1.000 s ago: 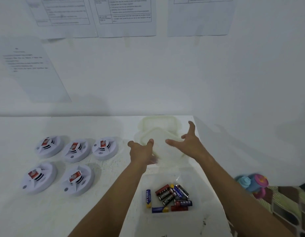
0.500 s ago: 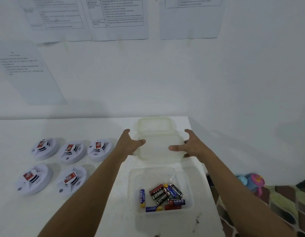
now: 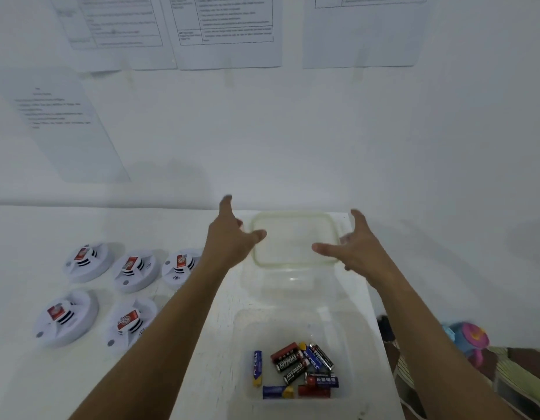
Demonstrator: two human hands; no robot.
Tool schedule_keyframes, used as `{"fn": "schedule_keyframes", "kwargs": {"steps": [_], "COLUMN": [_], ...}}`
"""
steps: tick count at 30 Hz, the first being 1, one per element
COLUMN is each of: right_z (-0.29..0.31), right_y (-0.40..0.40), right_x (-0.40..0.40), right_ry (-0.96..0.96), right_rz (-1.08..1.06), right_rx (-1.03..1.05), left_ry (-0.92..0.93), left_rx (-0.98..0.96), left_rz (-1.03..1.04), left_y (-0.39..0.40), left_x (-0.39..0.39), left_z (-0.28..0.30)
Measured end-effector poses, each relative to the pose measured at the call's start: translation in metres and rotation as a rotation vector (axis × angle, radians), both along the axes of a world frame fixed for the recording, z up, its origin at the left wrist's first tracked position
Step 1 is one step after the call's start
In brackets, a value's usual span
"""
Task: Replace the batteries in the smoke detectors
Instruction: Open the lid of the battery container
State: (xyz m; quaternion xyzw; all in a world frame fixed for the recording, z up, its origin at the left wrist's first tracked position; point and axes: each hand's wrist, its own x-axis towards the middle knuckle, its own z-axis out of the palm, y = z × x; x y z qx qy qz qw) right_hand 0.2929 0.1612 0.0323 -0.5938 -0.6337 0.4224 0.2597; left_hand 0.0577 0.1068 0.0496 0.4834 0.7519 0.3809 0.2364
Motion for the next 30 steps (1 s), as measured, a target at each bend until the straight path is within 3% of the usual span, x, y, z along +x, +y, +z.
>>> {"fn": "schedule_keyframes", "kwargs": {"steps": [3,7,17,25,30], "right_z": [0.005,-0.012,-0.063,-0.061,-0.043], "right_y": [0.032,0.079,0.117,0.097,0.027], "right_x": [-0.009,-0.027,-0.045,-0.039,-0.011], "right_ry": [0.103,0.144,-0.135,-0.143,-0.026], "right_rz": [-0.024,-0.039,-0.003,-0.041,-0.129], "right_rx": [0.029,-0.045,0.006,-0.007,0.066], "left_ry": [-0.091,-0.131,-0.011,0.037,-0.039], "left_rx": [0.087,0.067,-0.053,-0.047,0.073], "left_rz": [0.044,0.090,0.042,0.046,0.051], "left_y": [0.036,0.082,0.134,0.117,0.043], "left_x": [-0.010,-0.020,-0.027,-0.025,-0.010], "left_z": [0.009,-0.009,-0.073,-0.083,-0.053]}}
